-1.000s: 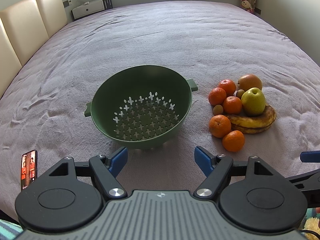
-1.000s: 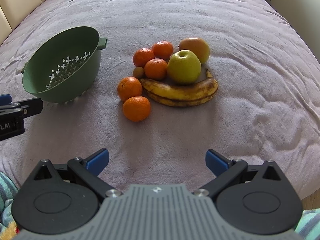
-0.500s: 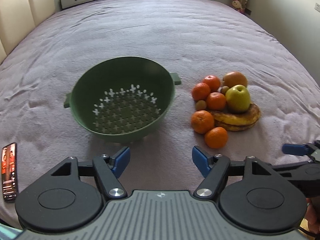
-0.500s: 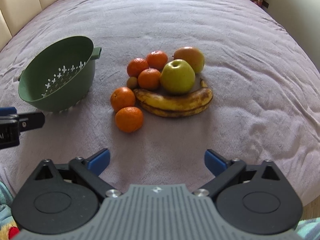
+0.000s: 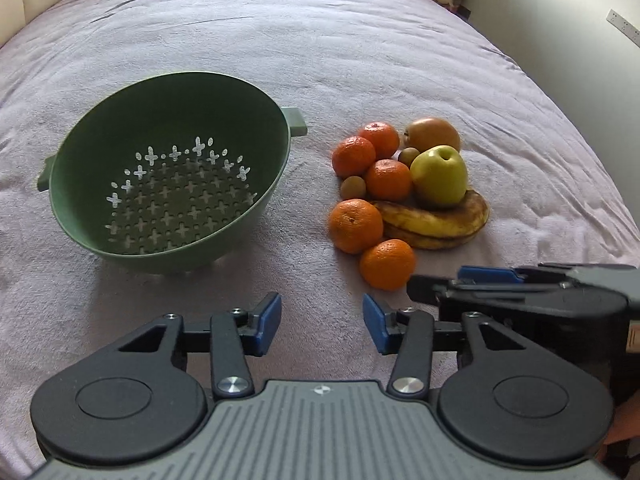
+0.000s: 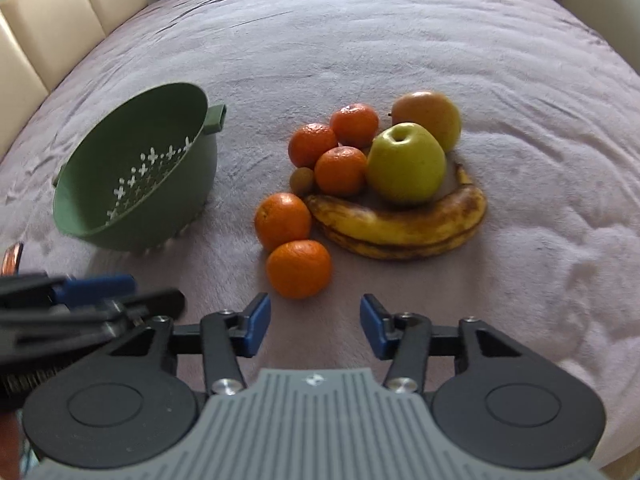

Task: Organize fruits
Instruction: 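Grasp a tangerine with the left gripper while the right gripper grasps another tangerine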

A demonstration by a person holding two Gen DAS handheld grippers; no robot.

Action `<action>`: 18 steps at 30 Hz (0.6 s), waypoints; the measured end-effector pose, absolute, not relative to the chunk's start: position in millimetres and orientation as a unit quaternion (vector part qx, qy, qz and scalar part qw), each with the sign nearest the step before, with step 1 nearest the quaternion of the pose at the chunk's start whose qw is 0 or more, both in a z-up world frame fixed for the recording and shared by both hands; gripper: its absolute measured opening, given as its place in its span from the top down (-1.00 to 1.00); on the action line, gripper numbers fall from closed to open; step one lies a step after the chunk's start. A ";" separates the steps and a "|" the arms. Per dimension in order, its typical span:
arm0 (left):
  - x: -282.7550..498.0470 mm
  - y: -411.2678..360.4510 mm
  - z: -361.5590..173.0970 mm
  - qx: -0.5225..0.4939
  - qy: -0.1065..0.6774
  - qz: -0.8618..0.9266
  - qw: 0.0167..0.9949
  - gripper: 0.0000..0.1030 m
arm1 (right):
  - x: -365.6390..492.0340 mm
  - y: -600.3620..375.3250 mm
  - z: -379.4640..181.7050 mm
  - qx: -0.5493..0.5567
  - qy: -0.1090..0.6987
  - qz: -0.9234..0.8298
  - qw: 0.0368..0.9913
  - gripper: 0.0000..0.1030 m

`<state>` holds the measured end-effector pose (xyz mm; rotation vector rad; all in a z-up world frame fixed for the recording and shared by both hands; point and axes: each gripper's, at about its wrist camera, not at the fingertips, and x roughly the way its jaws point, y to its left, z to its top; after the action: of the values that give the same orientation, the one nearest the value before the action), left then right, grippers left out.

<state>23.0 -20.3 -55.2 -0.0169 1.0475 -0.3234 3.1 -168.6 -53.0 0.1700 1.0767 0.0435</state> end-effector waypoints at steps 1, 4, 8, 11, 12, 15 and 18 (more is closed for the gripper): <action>24.7 -20.6 -57.4 -0.007 0.499 -0.150 0.854 -0.03 | 6.4 -168.9 -55.3 0.087 0.513 0.022 0.854 0.17; 30.6 -19.7 -64.2 -0.010 0.500 -0.145 0.854 0.07 | 15.7 -170.0 -63.2 0.107 0.518 0.026 0.848 0.19; 35.7 -19.9 -72.4 -0.006 0.498 -0.146 0.855 0.08 | 25.7 -171.9 -72.2 0.125 0.520 0.026 0.844 0.18; 37.9 -22.8 -79.4 0.004 0.501 -0.154 0.852 0.08 | 32.5 -174.2 -77.4 0.144 0.522 0.034 0.840 0.17; 38.7 -24.3 -82.2 0.008 0.502 -0.156 0.851 0.08 | 34.6 -173.9 -79.3 0.144 0.523 0.035 0.839 0.16; 39.8 -27.9 -89.1 0.016 0.502 -0.162 0.849 0.08 | 39.2 -172.6 -83.9 0.140 0.521 0.031 0.842 0.15; 39.3 -34.0 -92.5 0.027 0.493 -0.171 0.853 0.08 | 40.8 -176.1 -89.1 0.156 0.524 0.034 0.837 0.14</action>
<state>39.3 -34.0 -92.5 0.0566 1.0364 -0.3602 40.8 -176.1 -89.1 0.3296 1.1083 0.0714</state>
